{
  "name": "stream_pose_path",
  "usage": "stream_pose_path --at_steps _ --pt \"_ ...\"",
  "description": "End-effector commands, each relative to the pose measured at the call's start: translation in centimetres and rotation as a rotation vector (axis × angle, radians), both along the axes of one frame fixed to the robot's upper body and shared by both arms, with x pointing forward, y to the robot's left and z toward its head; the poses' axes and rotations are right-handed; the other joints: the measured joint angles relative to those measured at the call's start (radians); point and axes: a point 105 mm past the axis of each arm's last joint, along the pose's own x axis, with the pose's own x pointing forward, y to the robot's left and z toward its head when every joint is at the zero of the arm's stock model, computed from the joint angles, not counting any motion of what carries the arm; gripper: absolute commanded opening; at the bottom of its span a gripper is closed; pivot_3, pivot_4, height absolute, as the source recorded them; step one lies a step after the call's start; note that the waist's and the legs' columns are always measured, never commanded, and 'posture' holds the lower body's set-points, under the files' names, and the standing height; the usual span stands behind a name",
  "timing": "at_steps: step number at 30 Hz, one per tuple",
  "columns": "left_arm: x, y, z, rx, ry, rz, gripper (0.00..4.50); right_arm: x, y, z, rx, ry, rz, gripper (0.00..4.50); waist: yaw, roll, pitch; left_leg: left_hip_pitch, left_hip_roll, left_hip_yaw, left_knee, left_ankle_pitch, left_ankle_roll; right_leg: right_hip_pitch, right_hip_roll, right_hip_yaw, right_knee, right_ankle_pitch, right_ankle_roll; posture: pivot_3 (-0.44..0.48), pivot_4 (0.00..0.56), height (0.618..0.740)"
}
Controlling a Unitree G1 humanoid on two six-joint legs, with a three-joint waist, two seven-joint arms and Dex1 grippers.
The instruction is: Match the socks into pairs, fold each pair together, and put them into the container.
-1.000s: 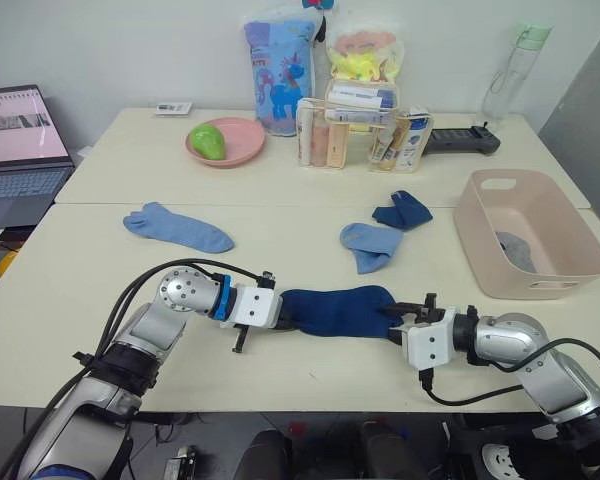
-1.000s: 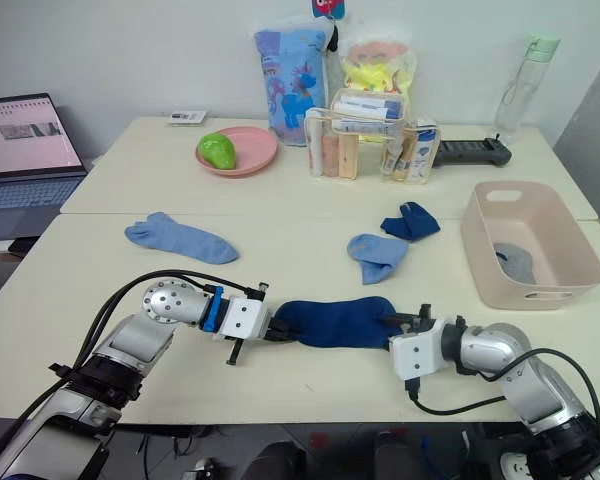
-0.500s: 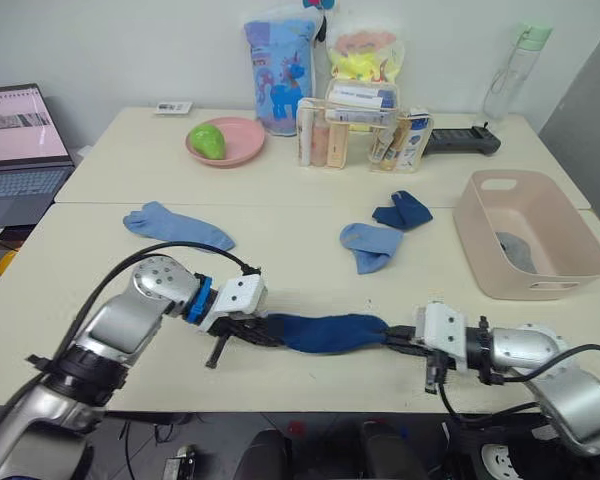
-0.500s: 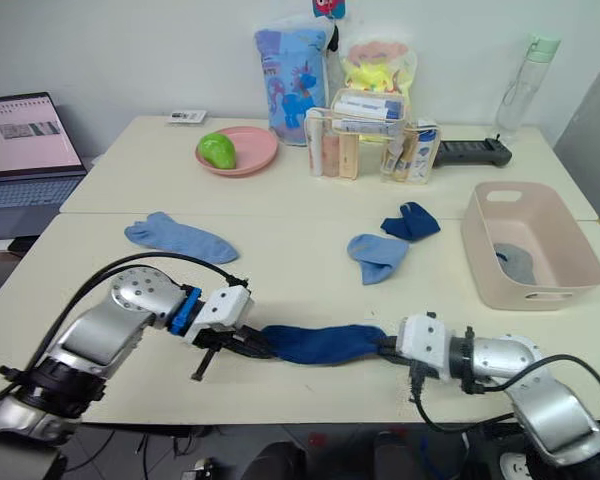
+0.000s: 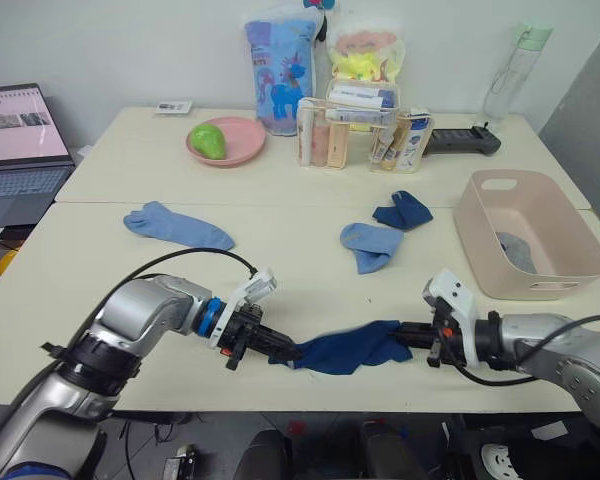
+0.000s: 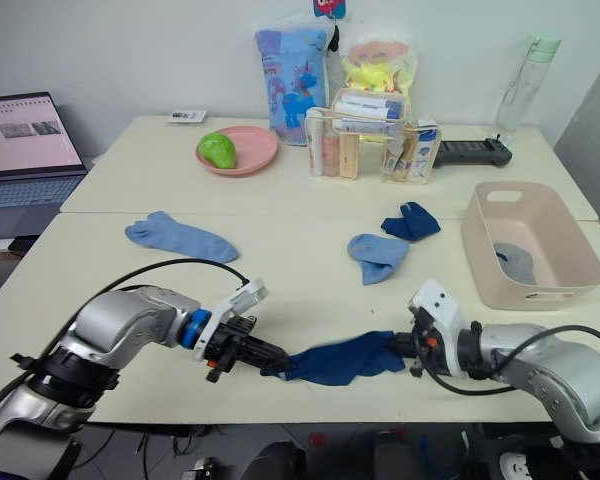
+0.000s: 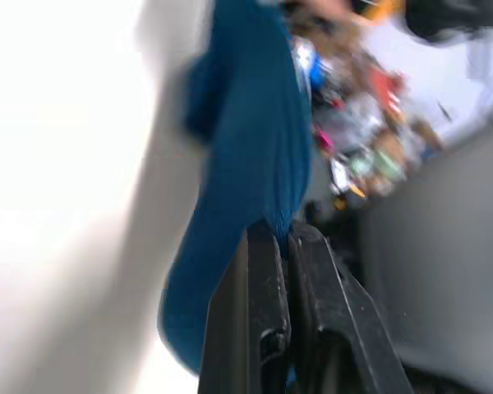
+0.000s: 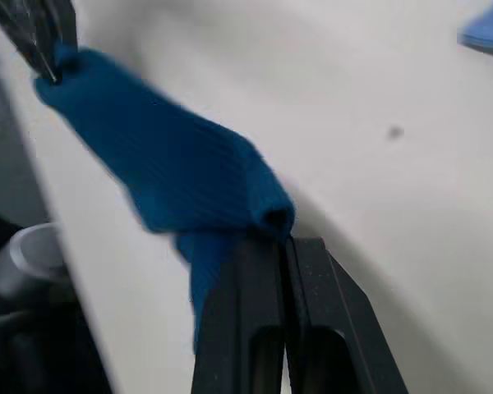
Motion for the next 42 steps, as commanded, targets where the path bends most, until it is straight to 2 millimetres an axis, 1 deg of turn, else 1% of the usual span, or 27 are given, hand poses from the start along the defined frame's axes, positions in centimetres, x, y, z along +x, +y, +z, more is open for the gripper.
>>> stream_pose_path --at_steps 1,5,7,9,11,12,14,16,17,18,21,23,25,26,27,28,31,34,35,36,38,42 --pt "2.2 0.1 0.2 0.037 -0.093 0.035 0.00 0.9 0.4 0.4 -0.054 -0.079 0.015 0.02 0.000 0.000 0.000 0.000 0.000 0.000 0.000 0.000 0.000 0.000 0.000 0.000 0.000 0.000 0.000 0.000 0.150 0.703" --pt "4.4 0.1 0.5 0.035 -0.155 0.097 0.00 1.9 0.6 0.1 -0.071 -0.105 0.004 0.02 0.000 0.000 0.000 0.000 0.000 0.000 0.000 0.000 0.000 0.000 -0.001 0.000 0.000 0.000 0.000 0.000 0.150 0.703" --pt "4.9 0.1 0.5 0.046 -0.174 0.111 0.00 2.0 0.6 0.1 -0.080 -0.115 0.011 0.02 0.000 0.000 0.000 0.000 0.000 0.000 0.000 0.000 0.000 0.000 -0.001 0.000 0.000 0.000 0.000 0.000 0.150 0.703" --pt "4.9 0.0 0.6 0.039 -0.167 0.107 0.00 2.3 0.3 0.0 -0.122 -0.156 0.020 0.02 -0.001 0.000 0.000 0.000 0.000 0.000 0.000 0.000 0.000 0.000 -0.001 0.000 0.000 0.000 0.000 0.000 0.150 0.703" --pt "5.3 -0.2 0.9 0.023 -0.192 0.124 0.00 2.7 0.2 0.2 -0.127 -0.189 0.016 0.50 -0.001 0.000 0.000 0.000 0.000 0.000 0.000 0.000 0.000 0.000 -0.001 0.000 0.000 0.000 0.000 0.000 0.150 0.703" --pt "5.7 -0.3 1.3 0.009 -0.224 0.136 0.23 2.8 0.1 0.5 -0.126 -0.208 0.019 0.69 0.000 0.000 0.000 0.000 0.000 0.000 0.000 0.000 0.000 0.000 -0.001 0.000 0.000 0.000 0.000 0.000 0.150 0.703" --pt "5.9 -0.3 2.2 0.007 -0.377 0.084 0.68 2.9 -0.1 1.3 -0.120 -0.257 0.022 1.34 0.000 0.000 0.000 0.000 0.000 0.000 0.000 0.000 0.000 0.000 -0.001 0.000 0.000 0.000 0.000 0.000 0.150 0.703" --pt "5.9 -0.8 4.3 -0.083 -0.404 0.121 1.25 2.5 -0.6 1.6 -0.126 -0.280 0.038 2.03 0.001 0.000 0.000 0.000 0.000 0.000 0.000 0.000 -0.001 0.000 -0.002 0.000 0.000 0.000 0.000 0.000 0.150 0.703" --pt "6.0 -0.6 5.0 -0.108 -0.407 0.158 1.64 2.1 -1.0 1.6 -0.130 -0.283 0.041 2.42 0.001 0.000 0.000 -0.001 0.000 0.000 0.000 0.000 -0.001 0.000 -0.002 0.000 -0.001 0.000 0.000 0.000 0.150 0.703" --pt "6.1 -0.1 5.3 -0.116 -0.413 0.196 1.89 1.8 -1.3 1.6 -0.128 -0.286 0.041 2.73 0.002 0.000 0.000 -0.001 0.001 -0.001 0.000 0.000 -0.001 0.000 -0.002 0.000 -0.001 0.000 0.000 0.000 0.150 0.703" --pt "6.3 1.0 5.2 -0.104 -0.423 0.272 2.86 1.3 -1.6 1.7 -0.104 -0.290 0.016 3.77 0.000 0.000 0.000 -0.001 0.000 -0.001 0.000 0.000 -0.001 0.000 -0.002 0.000 -0.001 0.000 0.000 0.000 0.150 0.703" --pt "6.3 2.2 4.6 -0.094 -0.393 0.354 3.52 1.3 -1.7 1.9 -0.053 -0.298 -0.054 4.47 -0.003 0.000 0.000 0.001 0.000 0.000 0.000 0.000 0.000 0.000 -0.002 0.001 0.000 0.000 0.000 0.000 0.150 0.703" --pt "5.8 2.8 3.5 -0.075 -0.353 0.404 4.12 0.8 -1.1 1.4 0.031 -0.261 -0.130 4.50 -0.004 0.000 0.000 0.001 0.001 0.000 0.000 0.000 0.000 0.000 -0.001 0.001 0.001 0.000 0.000 0.000 0.150 0.703" --pt "5.6 2.9 2.9 -0.063 -0.343 0.418 4.38 0.6 -0.8 1.1 0.052 -0.252 -0.156 4.50 -0.002 0.000 0.000 0.001 0.001 -0.001 -0.001 0.000 0.000 0.000 -0.001 0.001 0.001 0.000 0.000 0.000 0.150 0.703" --pt "5.3 2.7 2.4 -0.057 -0.333 0.427 4.47 0.4 -0.3 0.8 0.077 -0.243 -0.183 4.50 0.000 0.000 0.000 0.001 0.001 -0.002 -0.001 0.000 0.000 0.000 -0.001 0.000 0.001 0.000 0.000 0.000 0.150 0.703" --pt "5.2 2.5 2.1 -0.055 -0.329 0.435 4.47 0.2 -0.1 0.6 0.090 -0.239 -0.203 4.50 0.001 0.000 0.000 0.001 0.001 -0.002 -0.001 0.000 0.000 0.000 -0.001 0.000 0.000 0.000 0.000 0.000 0.150 0.703" --pt "5.3 2.1 1.0 -0.015 -0.406 0.465 4.47 0.3 0.4 0.2 0.095 -0.273 -0.274 4.50 0.005 0.000 0.000 0.000 0.000 -0.002 0.000 0.000 -0.001 0.001 -0.003 0.000 0.000 0.000 0.000 0.000 0.150 0.703" --pt "5.0 1.9 0.3 0.003 -0.427 0.478 4.47 0.6 -0.5 -1.1 0.043 -0.277 -0.371 4.50 0.006 0.000 -0.001 0.001 -0.001 -0.002 0.000 0.000 -0.001 0.001 -0.003 0.000 0.000 0.000 0.000 0.000 0.150 0.703" --pt "5.2 2.1 0.0 0.019 -0.434 0.498 4.47 0.4 -0.7 -1.6 0.027 -0.266 -0.387 4.50 0.006 0.000 -0.001 0.001 -0.001 -0.002 0.000 0.000 -0.001 0.001 -0.003 0.000 0.000 0.000 0.000 0.000 0.150 0.703" --pt "5.7 2.4 -0.3 0.039 -0.451 0.525 4.47 0.1 -0.8 -2.1 0.017 -0.251 -0.385 4.50 0.006 0.001 -0.001 0.001 -0.001 -0.002 0.000 0.000 -0.001 0.001 -0.003 0.000 0.000 0.000 0.000 0.000 0.150 0.703" --pt "5.8 2.7 -0.7 0.067 -0.492 0.513 4.47 -0.8 -0.8 -3.3 -0.019 -0.200 -0.370 4.50 0.005 0.001 -0.002 0.001 -0.001 -0.001 0.000 0.000 -0.001 0.001 -0.003 0.000 0.000 0.000 0.000 0.000 0.150 0.703" --pt "4.7 2.5 -1.4 0.090 -0.489 0.440 4.47 -1.5 -0.5 -3.5 -0.015 -0.187 -0.341 4.50 0.003 0.001 -0.005 0.003 0.000 -0.001 -0.001 0.000 -0.001 0.002 -0.002 0.001 0.000 0.000 0.000 0.000 0.150 0.703"
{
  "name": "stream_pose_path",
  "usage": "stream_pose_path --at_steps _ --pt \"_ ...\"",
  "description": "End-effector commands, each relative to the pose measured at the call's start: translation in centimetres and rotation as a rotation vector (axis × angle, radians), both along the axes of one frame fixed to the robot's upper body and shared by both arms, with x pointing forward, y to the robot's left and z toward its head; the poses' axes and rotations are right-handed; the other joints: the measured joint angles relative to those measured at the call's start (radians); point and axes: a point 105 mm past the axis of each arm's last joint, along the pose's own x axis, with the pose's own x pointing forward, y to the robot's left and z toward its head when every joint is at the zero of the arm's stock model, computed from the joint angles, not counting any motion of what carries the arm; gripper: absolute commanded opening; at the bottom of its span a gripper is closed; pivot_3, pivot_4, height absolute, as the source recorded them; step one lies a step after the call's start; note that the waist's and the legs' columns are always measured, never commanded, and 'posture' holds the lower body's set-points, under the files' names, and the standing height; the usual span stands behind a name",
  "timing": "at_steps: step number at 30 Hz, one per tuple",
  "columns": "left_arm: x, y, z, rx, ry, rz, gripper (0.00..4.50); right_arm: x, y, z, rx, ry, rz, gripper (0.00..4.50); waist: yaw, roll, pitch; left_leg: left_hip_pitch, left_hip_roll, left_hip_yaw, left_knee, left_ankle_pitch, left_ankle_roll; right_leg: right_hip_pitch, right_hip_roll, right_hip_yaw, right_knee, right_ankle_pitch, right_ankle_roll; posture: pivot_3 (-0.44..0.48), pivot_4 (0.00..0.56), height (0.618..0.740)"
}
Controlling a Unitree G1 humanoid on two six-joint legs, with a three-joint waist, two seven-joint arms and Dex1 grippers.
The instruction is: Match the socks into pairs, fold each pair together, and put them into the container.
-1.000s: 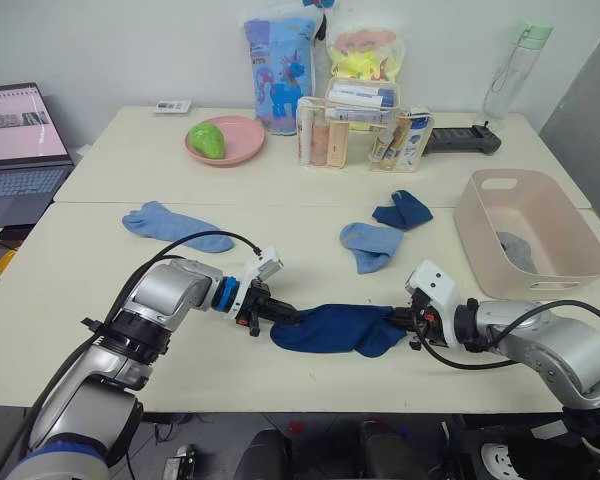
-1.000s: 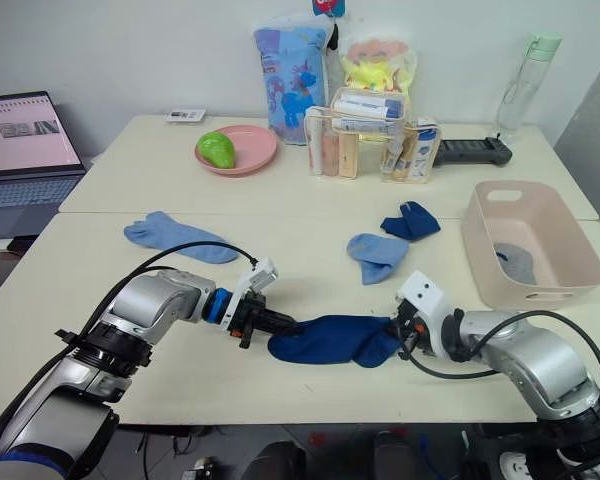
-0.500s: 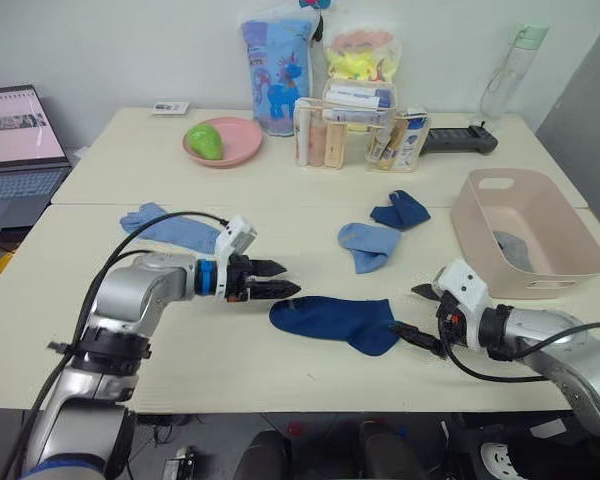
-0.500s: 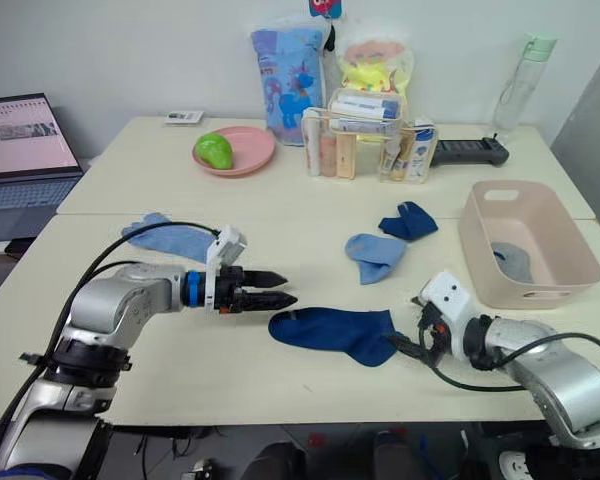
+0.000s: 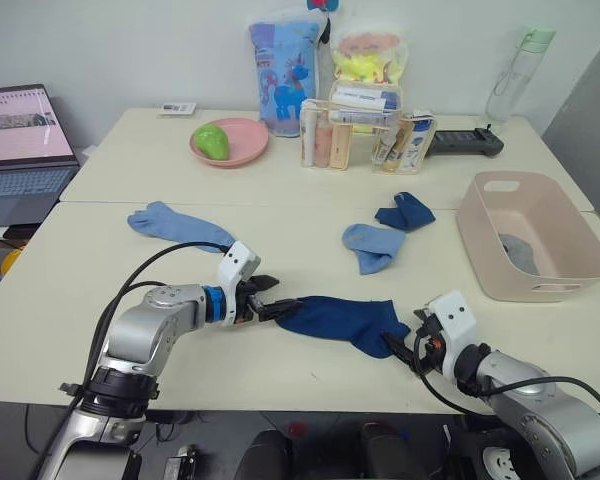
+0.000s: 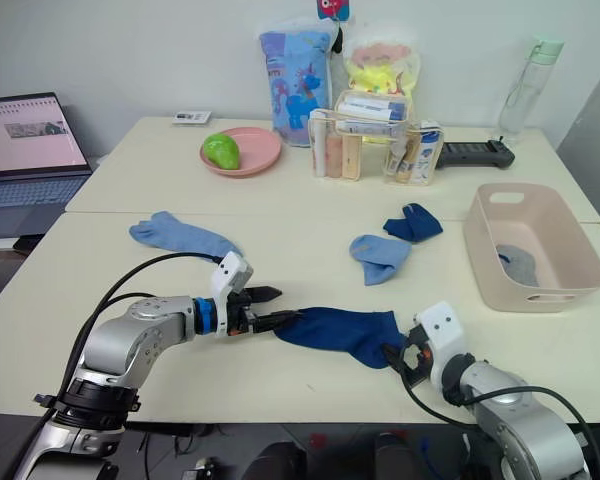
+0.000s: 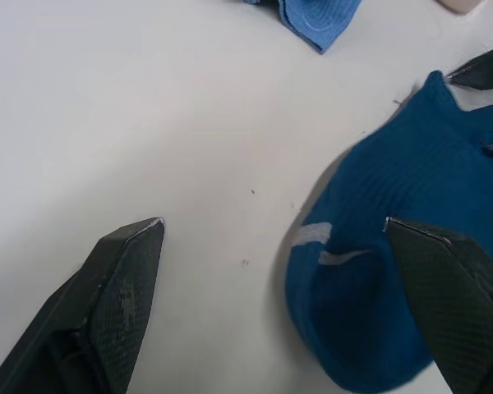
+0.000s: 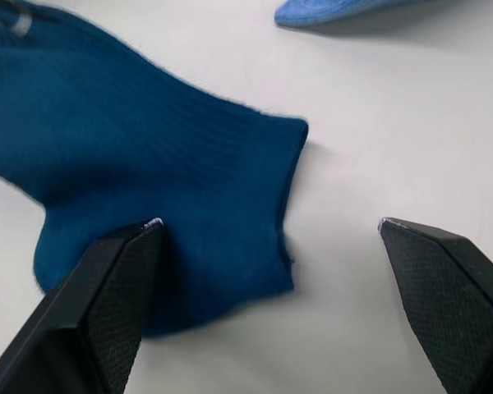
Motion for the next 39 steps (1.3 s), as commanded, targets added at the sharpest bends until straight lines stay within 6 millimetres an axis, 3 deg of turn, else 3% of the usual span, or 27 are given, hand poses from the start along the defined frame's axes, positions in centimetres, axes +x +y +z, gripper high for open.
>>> stream_pose_path --at_steps 1,2,5,12,16,18,24,28,35,39 --pt "-0.7 0.2 -0.9 0.055 0.007 -0.030 4.47 -0.7 0.5 0.0 0.003 0.011 0.034 4.50 -0.001 0.000 0.000 0.000 0.000 0.000 0.000 0.000 0.000 0.000 0.000 0.000 0.000 0.000 0.000 0.000 0.150 0.703" --pt "-0.7 0.0 -1.1 0.056 0.010 -0.029 4.47 -0.7 0.6 0.0 0.002 0.006 0.041 4.50 -0.001 0.000 0.000 0.000 0.000 0.000 0.000 0.000 0.000 0.000 0.000 0.000 0.000 0.000 0.000 0.000 0.150 0.703" --pt "-1.2 -0.8 -2.2 0.073 0.021 -0.057 3.92 -0.2 1.0 0.4 0.009 -0.016 0.047 3.96 -0.001 0.000 -0.001 0.000 0.000 0.000 0.000 0.000 0.000 0.000 0.000 0.000 0.000 0.000 0.000 0.000 0.150 0.703" --pt "-1.7 -1.3 -2.5 0.087 -0.018 -0.103 1.83 -0.2 1.4 0.7 0.008 -0.034 0.087 1.47 -0.001 0.001 -0.001 0.000 0.000 0.000 0.000 0.000 0.000 0.000 0.000 0.000 0.000 0.000 0.000 0.000 0.150 0.703" --pt "-3.1 -2.1 -1.6 0.037 -0.030 -0.179 0.68 -0.3 1.2 1.0 0.011 -0.041 0.094 0.08 -0.001 0.001 -0.001 0.000 0.000 0.000 0.000 0.000 0.000 0.000 0.000 0.001 -0.001 0.000 0.000 0.000 0.150 0.703" --pt "-3.4 -2.1 -1.4 0.024 -0.029 -0.188 0.04 -0.1 1.1 1.2 0.013 -0.048 0.100 0.00 -0.001 0.001 -0.001 0.000 0.000 0.000 0.000 0.000 0.000 0.000 0.000 0.000 -0.001 0.000 0.000 0.000 0.150 0.703" --pt "-3.3 -1.8 -1.1 0.001 -0.022 -0.148 0.01 0.1 1.0 1.5 0.011 -0.060 0.121 0.00 -0.001 0.001 -0.001 0.000 0.000 0.000 0.000 0.000 0.001 0.000 0.000 0.000 -0.001 0.000 0.000 0.000 0.150 0.703" --pt "-3.0 -0.7 0.3 -0.014 -0.031 -0.129 0.01 -0.6 1.5 2.2 0.049 -0.044 0.189 0.00 -0.001 0.001 -0.001 0.000 0.000 0.000 0.000 0.000 0.001 0.000 0.000 0.000 -0.001 0.000 0.000 0.000 0.150 0.703" --pt "-5.6 0.5 0.9 -0.010 0.074 -0.187 0.01 -1.8 2.6 3.4 0.078 -0.007 0.288 0.00 -0.004 0.001 0.000 0.000 0.001 0.000 -0.001 0.000 0.001 0.000 0.001 0.000 0.000 0.000 0.000 0.000 0.150 0.703" --pt "-7.0 1.0 0.1 0.008 0.136 -0.172 0.01 -2.4 2.8 2.6 0.046 0.064 0.323 0.00 -0.003 0.001 0.000 0.000 0.000 0.000 -0.001 0.000 0.001 0.000 0.000 0.000 -0.001 0.000 0.000 0.000 0.150 0.703"
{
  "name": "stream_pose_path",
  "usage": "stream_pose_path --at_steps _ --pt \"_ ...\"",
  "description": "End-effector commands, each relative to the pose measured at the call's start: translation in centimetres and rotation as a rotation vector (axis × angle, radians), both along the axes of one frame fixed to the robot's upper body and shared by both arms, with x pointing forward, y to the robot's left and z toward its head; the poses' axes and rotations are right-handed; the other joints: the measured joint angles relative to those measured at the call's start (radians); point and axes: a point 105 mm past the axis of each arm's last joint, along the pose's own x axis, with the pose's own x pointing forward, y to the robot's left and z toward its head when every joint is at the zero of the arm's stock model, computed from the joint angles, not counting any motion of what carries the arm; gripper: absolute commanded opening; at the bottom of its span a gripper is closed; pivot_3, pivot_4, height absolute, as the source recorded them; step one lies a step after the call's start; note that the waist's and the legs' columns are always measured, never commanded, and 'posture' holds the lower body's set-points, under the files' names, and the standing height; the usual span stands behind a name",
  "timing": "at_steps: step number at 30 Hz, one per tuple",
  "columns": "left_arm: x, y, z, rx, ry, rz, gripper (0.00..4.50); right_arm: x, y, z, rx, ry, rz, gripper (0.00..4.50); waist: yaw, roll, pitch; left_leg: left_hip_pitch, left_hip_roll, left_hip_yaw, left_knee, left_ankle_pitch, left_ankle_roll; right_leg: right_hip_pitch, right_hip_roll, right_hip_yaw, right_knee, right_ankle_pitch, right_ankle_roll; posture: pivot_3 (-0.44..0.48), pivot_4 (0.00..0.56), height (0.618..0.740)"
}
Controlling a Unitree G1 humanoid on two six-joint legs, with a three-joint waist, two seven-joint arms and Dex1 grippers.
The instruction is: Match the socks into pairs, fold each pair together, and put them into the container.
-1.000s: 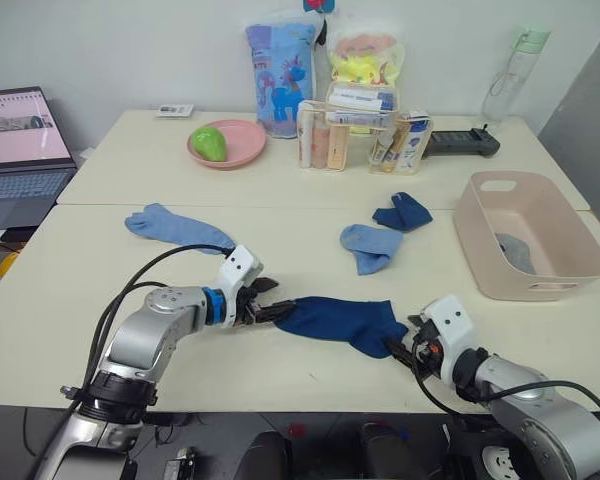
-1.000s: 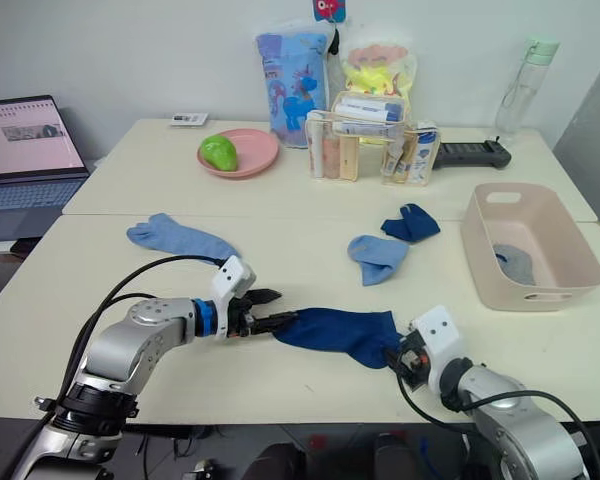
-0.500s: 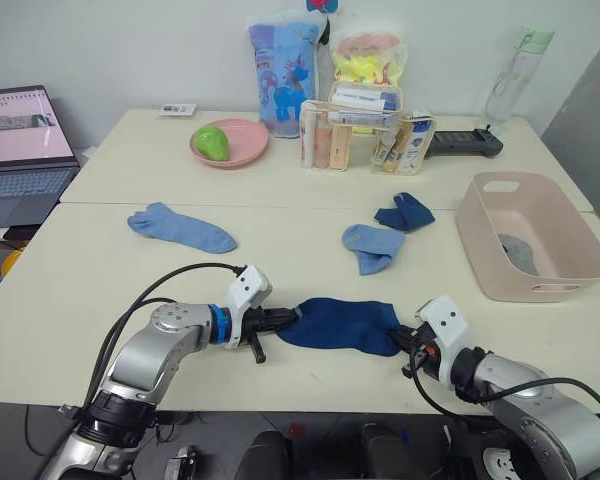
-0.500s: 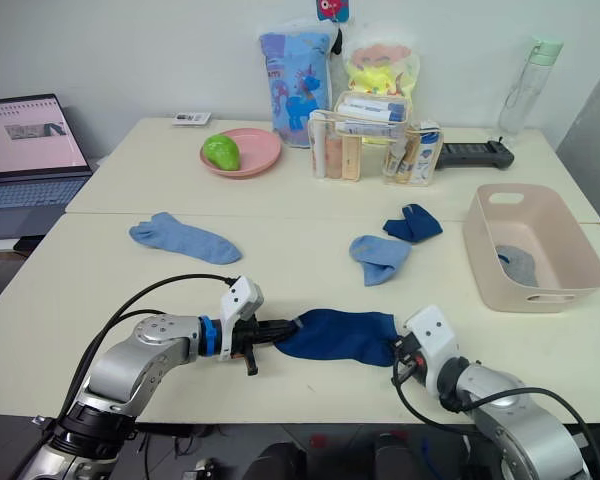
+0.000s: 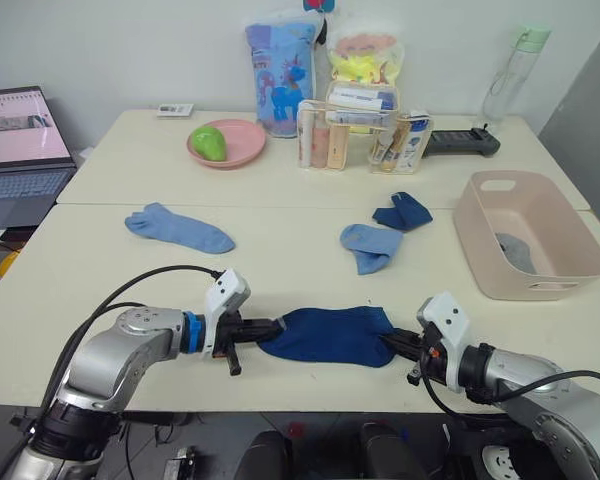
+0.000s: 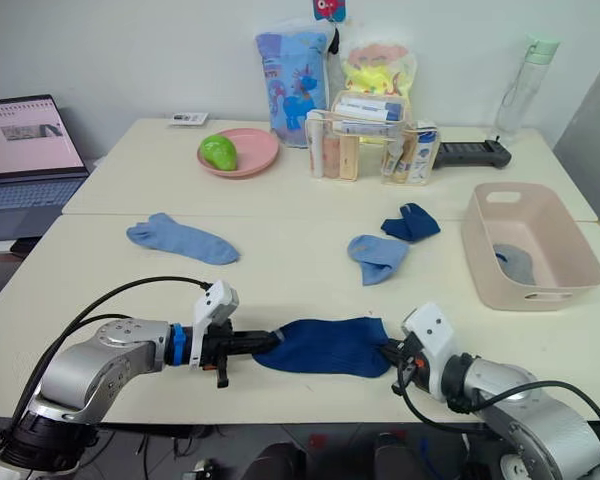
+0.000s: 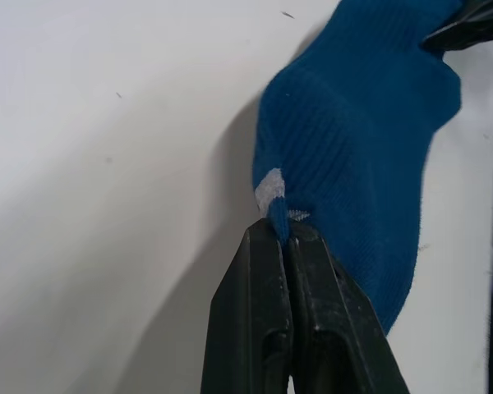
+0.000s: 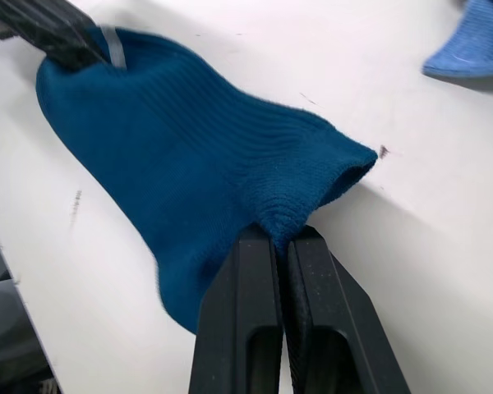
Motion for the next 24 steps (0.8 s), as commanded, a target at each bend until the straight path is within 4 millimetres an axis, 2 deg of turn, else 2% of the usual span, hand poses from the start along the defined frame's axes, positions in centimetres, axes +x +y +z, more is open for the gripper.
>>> stream_pose_path --at_steps 1,4,8,14,15,18,24 --pt "-1.0 0.3 0.5 0.003 0.014 0.005 0.01 -0.7 0.3 0.0 -0.026 0.024 0.040 0.00 0.000 0.000 0.000 0.000 0.000 0.000 0.000 0.000 0.000 0.000 0.000 0.000 0.000 0.000 0.000 0.000 0.150 0.703" --pt "-1.5 0.3 -0.3 0.022 0.022 0.030 0.01 -0.4 0.3 -0.3 -0.047 0.030 0.038 0.00 0.001 0.000 0.000 0.000 0.000 -0.001 0.000 0.000 0.000 0.000 0.000 0.000 0.000 0.000 0.000 0.000 0.150 0.703" --pt "-1.0 0.4 -1.3 0.037 -0.018 0.096 0.01 -0.7 0.4 -1.2 -0.084 0.076 0.057 0.00 0.001 0.000 0.000 0.000 0.000 0.000 0.000 0.000 0.000 0.000 0.000 0.000 0.000 0.000 0.000 0.000 0.150 0.703" --pt "-1.4 0.4 -1.8 0.021 0.014 0.105 0.01 -0.7 -0.2 -1.7 -0.118 0.083 0.035 0.00 0.005 0.000 0.000 0.000 0.000 0.000 0.000 0.000 0.000 0.001 -0.001 0.000 -0.001 0.000 0.000 0.000 0.150 0.703" --pt "-1.6 0.4 -1.9 0.027 0.028 0.096 0.00 -0.6 -0.3 -1.7 -0.118 0.082 0.029 0.26 0.004 0.000 0.000 0.000 0.000 0.000 0.000 0.000 0.000 0.001 -0.001 0.000 -0.001 0.000 0.000 0.000 0.150 0.703" --pt "-1.7 1.1 -2.3 0.079 0.011 0.090 0.61 -0.6 -0.6 -1.5 -0.113 0.081 0.031 1.12 0.003 0.000 0.000 0.000 0.000 0.000 0.000 0.000 0.000 0.001 -0.001 0.000 -0.001 0.000 0.000 0.000 0.150 0.703" --pt "-1.0 1.5 -1.8 0.073 -0.026 0.109 2.35 -0.3 -1.2 -0.6 -0.096 0.069 0.025 3.35 0.003 0.001 0.000 0.001 0.000 0.000 0.000 0.000 0.000 0.001 -0.001 0.000 0.000 0.000 0.000 0.000 0.150 0.703"
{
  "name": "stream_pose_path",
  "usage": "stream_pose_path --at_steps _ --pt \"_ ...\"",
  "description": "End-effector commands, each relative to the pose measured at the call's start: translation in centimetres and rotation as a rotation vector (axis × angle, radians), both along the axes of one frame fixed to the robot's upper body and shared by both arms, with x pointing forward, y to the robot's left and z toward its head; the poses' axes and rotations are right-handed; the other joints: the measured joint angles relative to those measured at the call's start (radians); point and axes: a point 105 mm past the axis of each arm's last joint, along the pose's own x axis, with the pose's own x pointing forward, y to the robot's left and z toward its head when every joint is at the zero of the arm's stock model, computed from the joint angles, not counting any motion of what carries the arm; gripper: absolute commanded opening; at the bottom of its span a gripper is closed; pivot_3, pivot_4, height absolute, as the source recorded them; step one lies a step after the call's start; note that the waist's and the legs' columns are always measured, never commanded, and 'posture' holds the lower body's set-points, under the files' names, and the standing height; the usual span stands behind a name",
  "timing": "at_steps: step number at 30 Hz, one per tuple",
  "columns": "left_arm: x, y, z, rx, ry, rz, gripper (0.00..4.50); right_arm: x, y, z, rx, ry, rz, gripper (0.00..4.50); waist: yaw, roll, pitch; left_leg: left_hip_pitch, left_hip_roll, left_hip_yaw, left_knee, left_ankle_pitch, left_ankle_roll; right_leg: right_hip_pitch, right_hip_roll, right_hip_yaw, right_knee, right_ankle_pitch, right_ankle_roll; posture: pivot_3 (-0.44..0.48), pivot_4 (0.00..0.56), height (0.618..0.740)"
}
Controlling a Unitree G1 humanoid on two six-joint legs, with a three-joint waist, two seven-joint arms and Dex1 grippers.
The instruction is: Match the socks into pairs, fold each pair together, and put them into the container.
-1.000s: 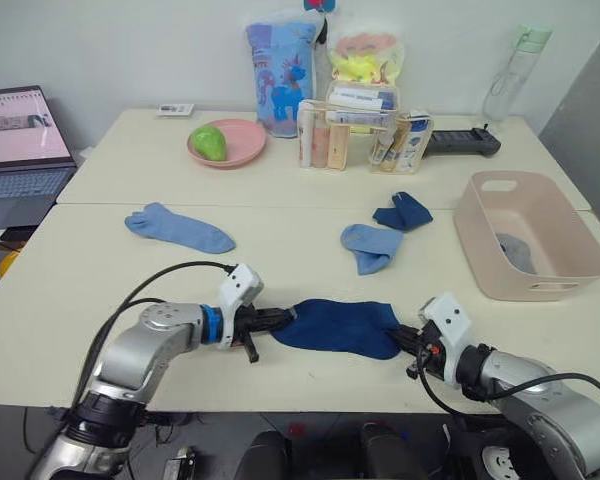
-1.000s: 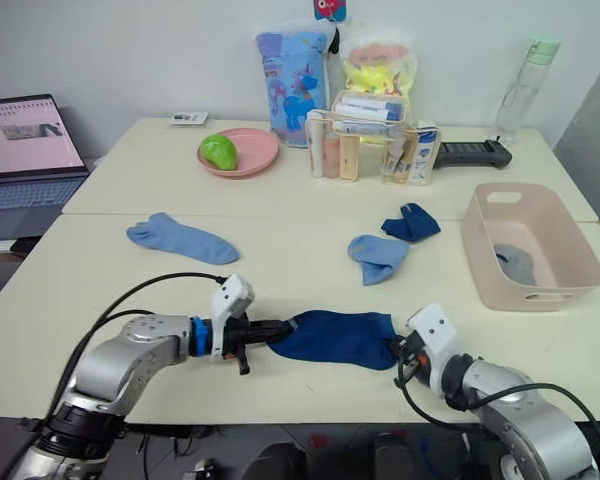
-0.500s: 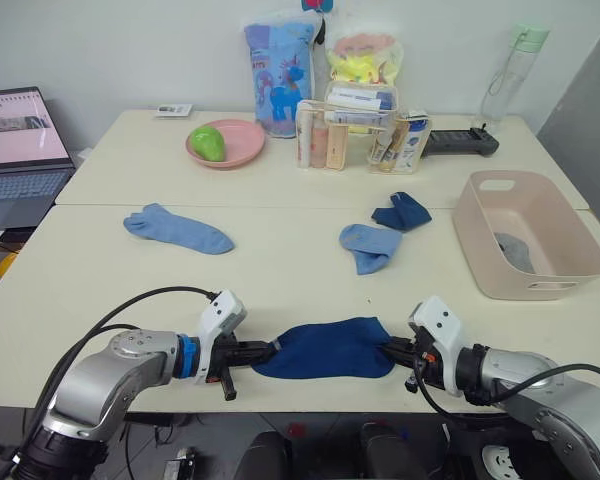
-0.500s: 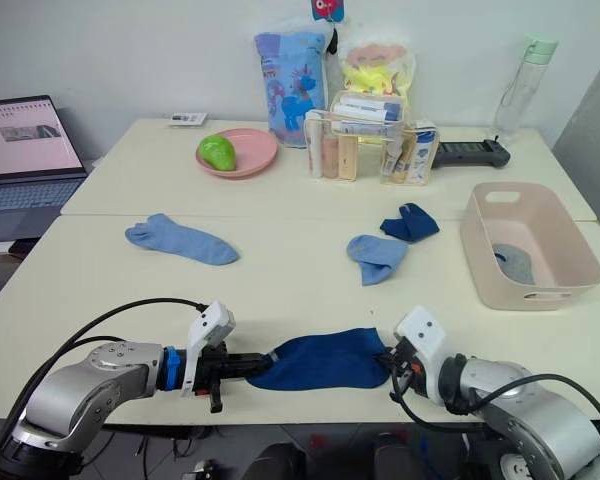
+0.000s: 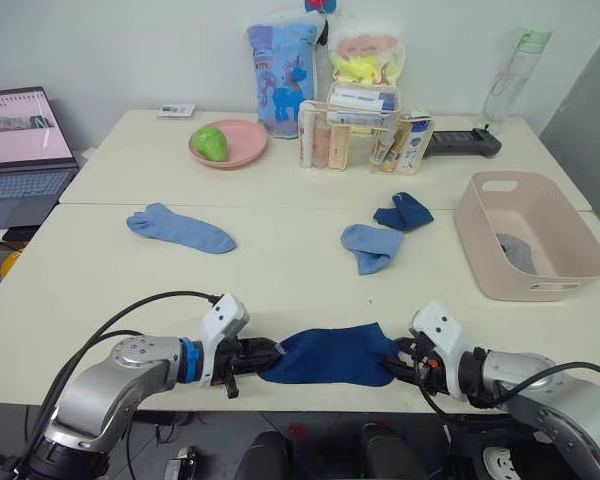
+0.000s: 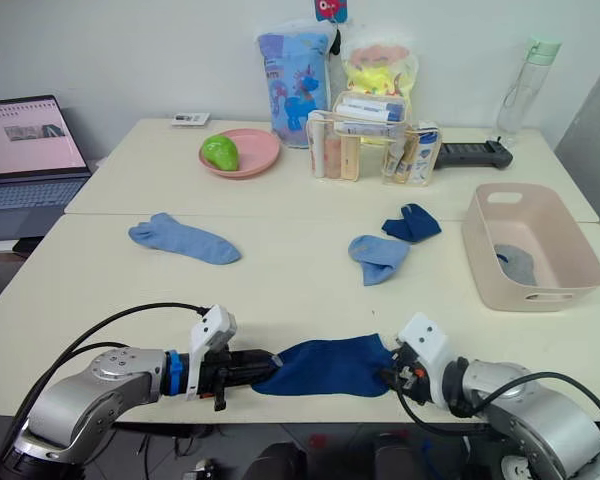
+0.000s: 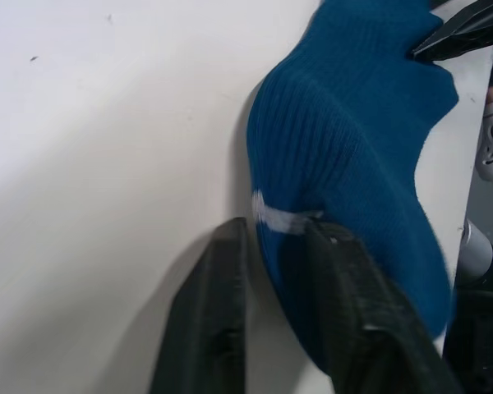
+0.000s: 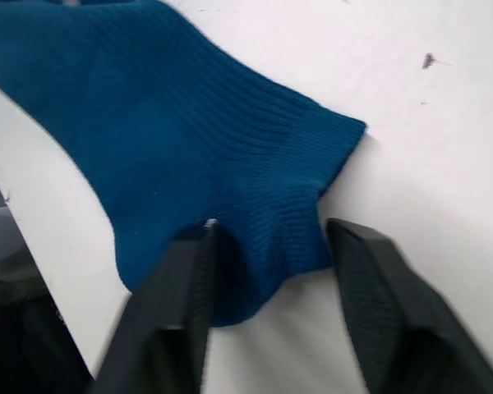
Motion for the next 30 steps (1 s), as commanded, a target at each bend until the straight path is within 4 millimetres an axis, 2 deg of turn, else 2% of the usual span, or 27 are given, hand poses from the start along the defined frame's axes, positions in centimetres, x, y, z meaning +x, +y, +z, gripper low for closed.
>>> stream_pose_path --at_steps 1,3,7,8,11,14,18,24,26,28,30 --pt "0.7 1.5 -0.4 0.058 -0.004 0.061 2.61 0.1 -0.1 1.3 0.035 -0.036 0.008 3.70 0.000 0.000 0.000 0.000 0.000 0.000 0.000 0.000 0.000 0.000 0.000 0.000 0.000 0.000 0.000 0.000 0.150 0.703" --pt "0.7 2.3 0.3 0.048 -0.025 0.058 3.18 0.8 -0.6 2.9 0.062 -0.091 0.000 4.43 0.000 0.000 0.000 0.000 0.000 0.000 0.000 0.000 0.000 0.000 0.000 0.000 0.000 0.000 0.000 0.000 0.150 0.703" --pt "1.6 3.5 2.1 0.027 -0.088 0.084 4.34 1.2 -0.6 5.5 0.138 -0.156 0.027 4.50 -0.004 0.000 0.000 0.001 0.001 0.000 -0.001 0.000 0.000 0.000 0.001 0.000 0.000 0.000 0.000 0.000 0.150 0.703" --pt "2.0 3.6 2.8 0.010 -0.106 0.087 4.45 1.3 -0.5 6.1 0.153 -0.175 0.035 4.50 -0.004 0.000 0.000 0.001 0.001 0.000 -0.001 0.000 0.000 0.000 0.001 0.000 0.001 0.000 0.000 0.000 0.150 0.703" --pt "3.5 3.8 4.9 -0.004 -0.207 0.092 4.45 2.2 -0.1 7.4 0.178 -0.240 0.032 4.50 -0.002 0.000 0.001 0.000 0.001 0.000 0.000 0.000 0.000 0.000 0.001 -0.001 0.000 0.000 0.000 0.000 0.150 0.703" --pt "4.9 2.9 7.3 -0.051 -0.300 0.081 4.45 4.1 0.2 8.7 0.181 -0.344 -0.022 4.50 0.001 -0.001 0.001 -0.002 0.000 0.000 0.000 0.000 0.000 -0.001 0.000 -0.001 -0.001 0.000 0.000 0.000 0.150 0.703" --pt "6.5 1.1 10.6 -0.092 -0.472 0.048 4.45 8.8 -0.9 10.5 0.128 -0.535 -0.219 4.50 -0.001 -0.001 0.001 -0.002 0.000 0.000 0.000 0.000 0.000 -0.002 0.000 0.000 0.000 0.000 0.000 0.000 0.150 0.703" --pt "7.0 -2.5 13.8 -0.165 -0.561 -0.042 4.45 15.3 -2.3 9.6 -0.039 -0.642 -0.445 4.50 -0.004 -0.001 0.001 -0.002 0.000 0.003 0.000 0.002 -0.003 -0.003 0.001 0.001 0.000 0.000 0.000 0.000 0.150 0.703" --pt "7.0 -3.0 14.1 -0.176 -0.563 -0.056 4.45 16.3 -2.2 9.4 -0.049 -0.650 -0.467 4.50 -0.005 -0.001 0.001 -0.002 0.000 0.005 0.000 0.002 -0.003 -0.004 0.001 0.001 0.001 0.000 0.000 0.000 0.150 0.703" --pt "6.7 -3.8 14.0 -0.181 -0.568 -0.088 4.45 18.7 -2.7 8.7 -0.007 -0.607 -0.581 4.50 -0.013 -0.001 0.001 -0.002 0.001 0.005 0.000 0.002 -0.004 -0.004 0.001 0.002 0.001 0.000 0.000 0.000 0.150 0.703" --pt "6.6 -4.3 13.9 -0.184 -0.568 -0.100 4.45 20.0 -2.9 8.3 0.005 -0.590 -0.633 4.50 -0.015 -0.001 0.001 -0.002 0.000 0.007 0.000 0.002 -0.004 -0.006 0.001 0.002 0.002 0.000 0.000 0.000 0.150 0.703"
